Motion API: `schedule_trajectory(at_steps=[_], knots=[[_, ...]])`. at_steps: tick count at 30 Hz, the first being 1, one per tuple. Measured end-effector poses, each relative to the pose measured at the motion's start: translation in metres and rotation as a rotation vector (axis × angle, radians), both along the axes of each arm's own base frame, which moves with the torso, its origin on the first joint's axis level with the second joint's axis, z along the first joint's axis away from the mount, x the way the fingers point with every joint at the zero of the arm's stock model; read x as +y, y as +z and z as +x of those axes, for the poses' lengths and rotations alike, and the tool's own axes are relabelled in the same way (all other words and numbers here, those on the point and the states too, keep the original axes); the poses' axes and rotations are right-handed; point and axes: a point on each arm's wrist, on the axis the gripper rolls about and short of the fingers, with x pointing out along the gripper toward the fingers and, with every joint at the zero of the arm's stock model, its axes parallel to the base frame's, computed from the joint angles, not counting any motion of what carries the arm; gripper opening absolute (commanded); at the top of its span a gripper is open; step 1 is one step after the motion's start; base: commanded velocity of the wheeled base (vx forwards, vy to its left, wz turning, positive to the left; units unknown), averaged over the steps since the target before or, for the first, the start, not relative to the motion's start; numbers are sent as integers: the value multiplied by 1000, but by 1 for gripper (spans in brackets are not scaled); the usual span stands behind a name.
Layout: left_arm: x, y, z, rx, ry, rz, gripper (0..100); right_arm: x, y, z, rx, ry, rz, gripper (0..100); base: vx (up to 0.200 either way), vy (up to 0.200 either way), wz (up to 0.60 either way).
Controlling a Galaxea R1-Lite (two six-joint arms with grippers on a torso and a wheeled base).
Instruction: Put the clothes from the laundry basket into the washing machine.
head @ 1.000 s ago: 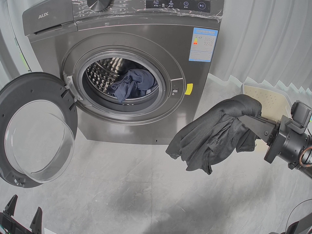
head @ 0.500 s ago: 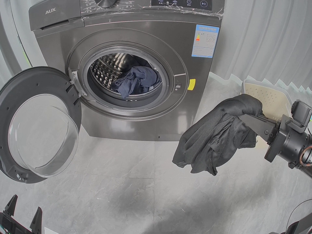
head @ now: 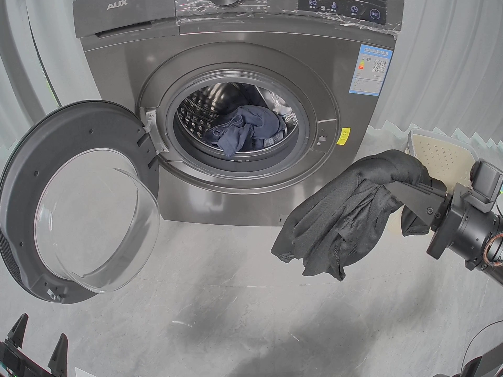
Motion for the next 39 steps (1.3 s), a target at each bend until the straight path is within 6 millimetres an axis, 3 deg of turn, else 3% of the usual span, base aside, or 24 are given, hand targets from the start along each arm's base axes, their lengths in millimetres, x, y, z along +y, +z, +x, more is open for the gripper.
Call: schedule_trajectory(at_steps=[16, 25, 39], knots=[[0, 0, 0, 0, 0, 4, 100, 1, -3, 1, 11, -1, -7, 0, 0, 0, 0], [0, 0, 0, 0, 0, 1, 100, 1, -3, 1, 13, 0, -9, 0, 0, -200, 0], [0, 0, 0, -2, 7, 13, 100, 11, -7, 7, 27, 14, -16, 0, 0, 0, 0]])
